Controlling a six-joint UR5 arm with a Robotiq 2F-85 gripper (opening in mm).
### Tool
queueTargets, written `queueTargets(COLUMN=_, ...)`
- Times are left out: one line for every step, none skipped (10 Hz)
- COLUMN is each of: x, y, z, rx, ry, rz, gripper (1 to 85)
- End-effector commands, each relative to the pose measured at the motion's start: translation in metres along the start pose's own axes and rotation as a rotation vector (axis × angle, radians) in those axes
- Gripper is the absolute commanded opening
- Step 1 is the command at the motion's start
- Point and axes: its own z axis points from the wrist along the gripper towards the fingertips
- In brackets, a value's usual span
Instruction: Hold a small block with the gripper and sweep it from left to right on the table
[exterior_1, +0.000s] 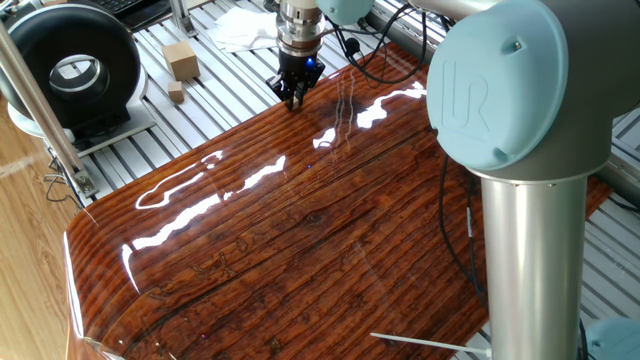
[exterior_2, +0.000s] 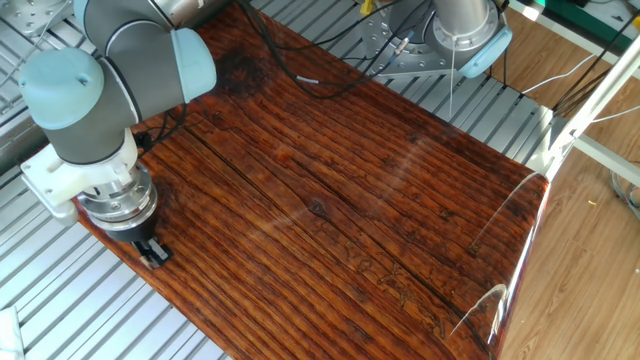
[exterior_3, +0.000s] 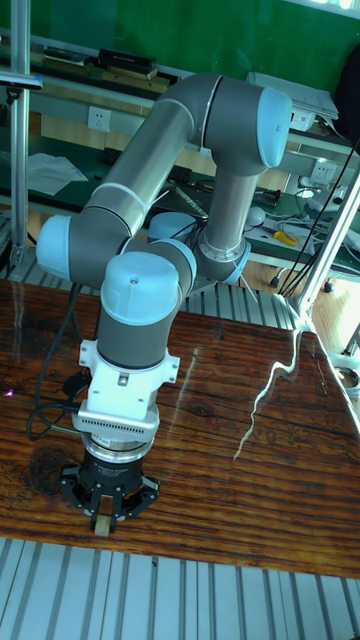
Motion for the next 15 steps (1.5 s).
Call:
queueTargets(x=-0.0017, y=0.0018, z=-0.0014, rx=-0.017, ry=0.000, rz=0.008, gripper=1.0)
queueTargets(x=-0.0022, y=0.0022, z=-0.0028, rx=-0.023, ry=0.003, rz=0.009, gripper=1.0)
queueTargets(x=-0.0028, y=0.0021, z=-0.0031, rx=-0.024, ry=0.003, rz=0.010, gripper=1.0)
queueTargets(x=-0.0028, y=0.0017, z=-0.0030, rx=-0.023, ry=0.003, rz=0.010, gripper=1.0)
queueTargets(x=-0.0026, y=0.0024, z=-0.0029, rx=-0.023, ry=0.002, rz=0.010, gripper=1.0)
queueTargets(x=-0.0024, y=0.0015, z=-0.0026, rx=-0.019, ry=0.001, rz=0.010, gripper=1.0)
queueTargets(x=-0.0029, y=0.0015, z=-0.0026, rx=-0.019, ry=0.000, rz=0.010, gripper=1.0)
queueTargets(x=-0.0034, y=0.0014, z=-0.0026, rx=-0.019, ry=-0.002, rz=0.010, gripper=1.0)
queueTargets(x=-0.0040, y=0.0013, z=-0.0027, rx=-0.019, ry=-0.003, rz=0.010, gripper=1.0)
queueTargets(x=-0.0046, y=0.0007, z=-0.0024, rx=-0.017, ry=-0.005, rz=0.009, gripper=1.0)
queueTargets(x=-0.0050, y=0.0007, z=-0.0023, rx=-0.018, ry=-0.006, rz=0.009, gripper=1.0)
queueTargets(x=-0.0056, y=0.0010, z=-0.0025, rx=-0.019, ry=-0.008, rz=0.010, gripper=1.0)
queueTargets(x=-0.0060, y=0.0018, z=-0.0026, rx=-0.022, ry=-0.009, rz=0.010, gripper=1.0)
queueTargets(x=-0.0064, y=0.0020, z=-0.0030, rx=-0.023, ry=-0.011, rz=0.012, gripper=1.0)
queueTargets(x=-0.0065, y=0.0026, z=-0.0044, rx=-0.024, ry=-0.011, rz=0.012, gripper=1.0)
